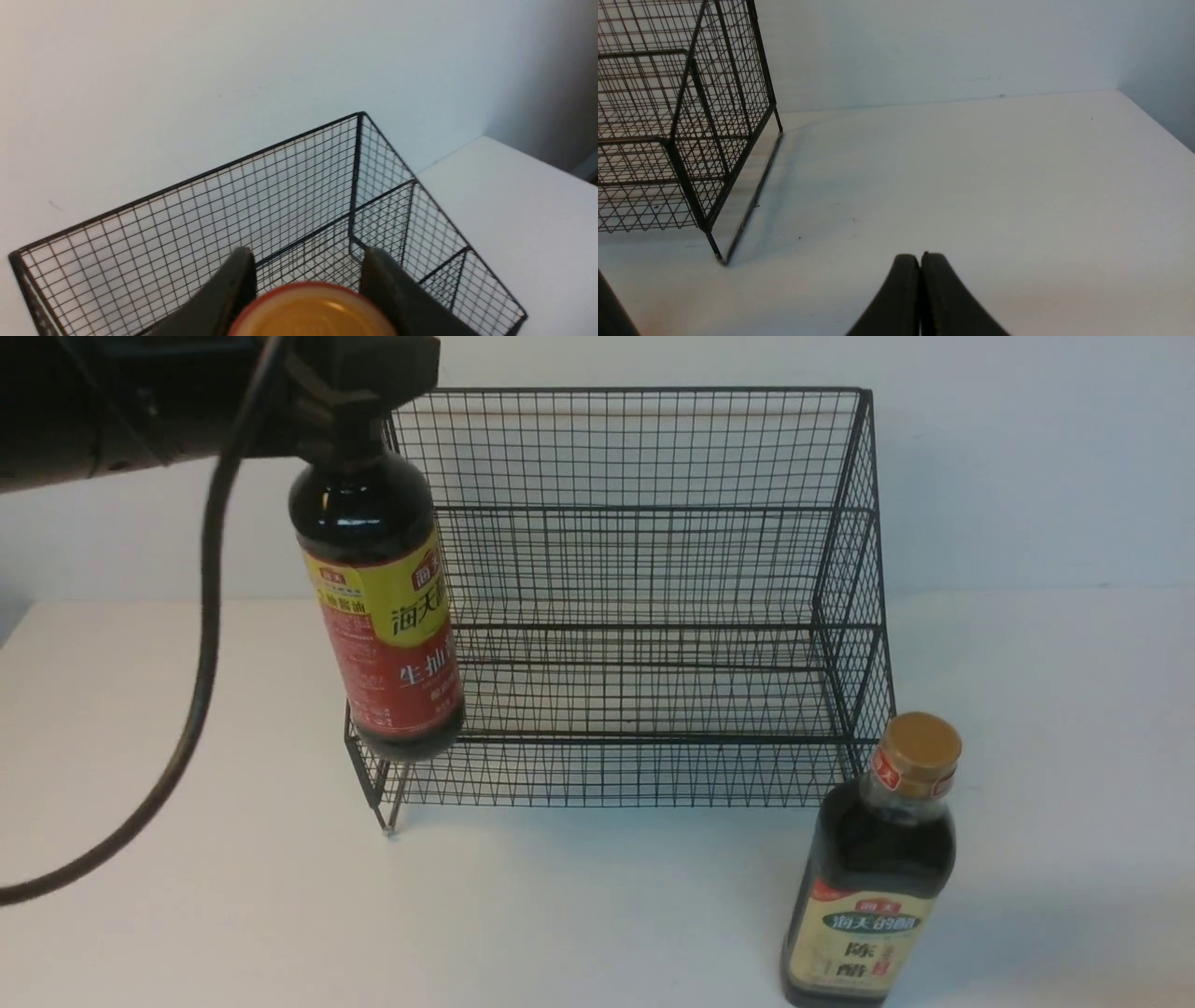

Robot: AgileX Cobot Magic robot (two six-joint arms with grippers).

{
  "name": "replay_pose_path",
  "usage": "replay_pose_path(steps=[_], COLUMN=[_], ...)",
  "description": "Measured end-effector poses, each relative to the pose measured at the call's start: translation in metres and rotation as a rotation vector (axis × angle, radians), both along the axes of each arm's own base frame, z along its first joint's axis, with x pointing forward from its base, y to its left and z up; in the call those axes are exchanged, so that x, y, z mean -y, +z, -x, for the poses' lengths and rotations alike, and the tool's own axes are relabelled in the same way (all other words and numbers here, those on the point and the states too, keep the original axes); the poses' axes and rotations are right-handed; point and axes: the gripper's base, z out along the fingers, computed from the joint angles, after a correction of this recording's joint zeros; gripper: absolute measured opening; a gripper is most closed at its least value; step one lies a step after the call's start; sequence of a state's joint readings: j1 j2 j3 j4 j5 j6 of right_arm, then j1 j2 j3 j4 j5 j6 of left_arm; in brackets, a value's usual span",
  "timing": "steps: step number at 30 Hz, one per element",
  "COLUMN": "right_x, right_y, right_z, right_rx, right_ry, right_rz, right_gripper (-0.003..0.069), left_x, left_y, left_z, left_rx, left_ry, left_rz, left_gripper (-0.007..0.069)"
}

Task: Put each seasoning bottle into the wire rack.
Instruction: Use the left arm to put the condiment bottle back on the shelf

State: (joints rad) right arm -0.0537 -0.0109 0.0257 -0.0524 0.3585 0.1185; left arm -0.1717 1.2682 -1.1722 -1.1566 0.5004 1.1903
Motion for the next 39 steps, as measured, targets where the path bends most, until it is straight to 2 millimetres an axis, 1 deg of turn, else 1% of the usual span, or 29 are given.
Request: replay_pose_path(steps=[1, 2, 8, 12, 16, 20, 24, 25, 27, 32, 39], right_x=[0.0, 0.0, 0.0, 0.0, 0.0, 0.0, 0.0, 0.0, 0.0, 0.0, 0.0], right_y=[0.0, 0.0, 0.0, 0.0, 0.0, 0.0, 0.0, 0.0, 0.0, 0.0, 0.0], right_z=[0.0, 0.0, 0.0, 0.0, 0.0, 0.0, 0.0, 0.0, 0.0, 0.0, 0.0], right_rx=[0.0, 0.0, 0.0, 0.0, 0.0, 0.0, 0.0, 0.0, 0.0, 0.0, 0.0], right_ry=[0.0, 0.0, 0.0, 0.0, 0.0, 0.0, 0.0, 0.0, 0.0, 0.0, 0.0], right_rz=[0.0, 0.0, -0.001, -0.001, -0.002, -0.002, -0.002, -0.002, -0.002, -0.002, -0.002], right_gripper=[-0.0007, -0.0007, -0.0007, -0.0007, -0.0007, -0.0007, -0.0007, -0.0007, -0.0007, -0.0007, -0.0007], left_x=[0.001, 0.002, 0.004, 0.004, 0.003, 0.002, 0.002, 0.002, 0.003, 0.007, 0.009], left_y=[-0.005, -0.013, -0.029, -0.03, -0.028, -0.034, -0.053, -0.054, -0.065, -0.082, -0.087], left_z=[-0.007, -0.019, -0.042, -0.048, -0.05, -0.05, -0.058, -0.059, -0.066, -0.074, -0.076], left_rx=[-0.005, -0.012, -0.003, 0.027, 0.074, 0.073, 0.027, 0.025, -0.004, -0.046, -0.082], left_ry=[0.004, 0.012, 0.05, 0.057, 0.068, 0.077, 0.093, 0.093, 0.087, 0.065, 0.058], left_rz=[-0.005, -0.01, 0.015, 0.029, 0.02, -0.001, -0.033, -0.033, -0.043, -0.055, -0.036], left_gripper=[0.0265, 0.0265, 0.0265, 0.0265, 0.0265, 0.0265, 0.0265, 0.0265, 0.0264, 0.0264, 0.0264])
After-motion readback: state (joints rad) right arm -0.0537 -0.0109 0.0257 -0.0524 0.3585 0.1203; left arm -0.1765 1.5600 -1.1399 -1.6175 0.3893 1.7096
